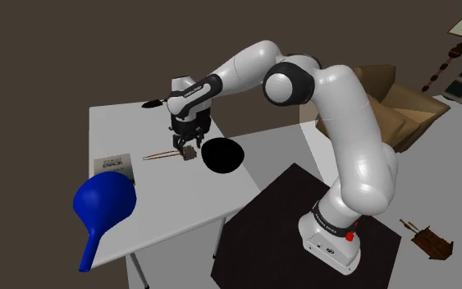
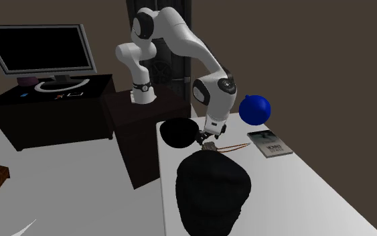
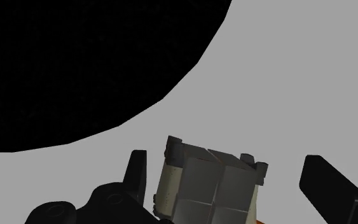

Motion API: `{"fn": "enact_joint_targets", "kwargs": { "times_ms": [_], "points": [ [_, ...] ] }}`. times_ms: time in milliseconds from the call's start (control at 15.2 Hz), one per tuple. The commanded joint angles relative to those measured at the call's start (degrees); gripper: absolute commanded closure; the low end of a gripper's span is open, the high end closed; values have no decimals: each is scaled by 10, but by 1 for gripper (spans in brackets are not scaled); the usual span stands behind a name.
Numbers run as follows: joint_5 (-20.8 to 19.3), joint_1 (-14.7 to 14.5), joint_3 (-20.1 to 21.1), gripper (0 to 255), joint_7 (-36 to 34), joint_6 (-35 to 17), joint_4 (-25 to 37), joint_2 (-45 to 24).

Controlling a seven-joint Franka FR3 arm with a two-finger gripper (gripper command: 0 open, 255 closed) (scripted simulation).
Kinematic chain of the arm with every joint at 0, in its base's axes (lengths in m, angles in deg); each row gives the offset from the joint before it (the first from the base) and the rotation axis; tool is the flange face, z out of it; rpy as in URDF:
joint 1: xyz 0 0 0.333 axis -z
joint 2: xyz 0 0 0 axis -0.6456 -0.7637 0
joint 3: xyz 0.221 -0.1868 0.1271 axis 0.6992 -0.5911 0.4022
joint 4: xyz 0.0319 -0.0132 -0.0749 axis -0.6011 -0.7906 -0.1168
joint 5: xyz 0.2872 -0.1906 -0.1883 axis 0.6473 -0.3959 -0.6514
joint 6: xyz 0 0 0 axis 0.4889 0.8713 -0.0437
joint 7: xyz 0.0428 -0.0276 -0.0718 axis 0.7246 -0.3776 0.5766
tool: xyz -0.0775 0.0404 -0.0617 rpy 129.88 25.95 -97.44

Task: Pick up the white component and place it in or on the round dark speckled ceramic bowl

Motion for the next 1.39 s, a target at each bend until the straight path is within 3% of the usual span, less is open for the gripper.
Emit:
{"fn": "enact_joint_targets", "kwargs": {
  "times_ms": [0,660,726,1320],
  "points": [
    [0,0,0,0,1,-14,-8,-5],
    [1,-1,1,0,1,-29,-15,-14],
    [1,-1,1,255,1,-29,-15,-14],
    [1,-1,1,255,1,-29,-15,-14]
  ]
}}
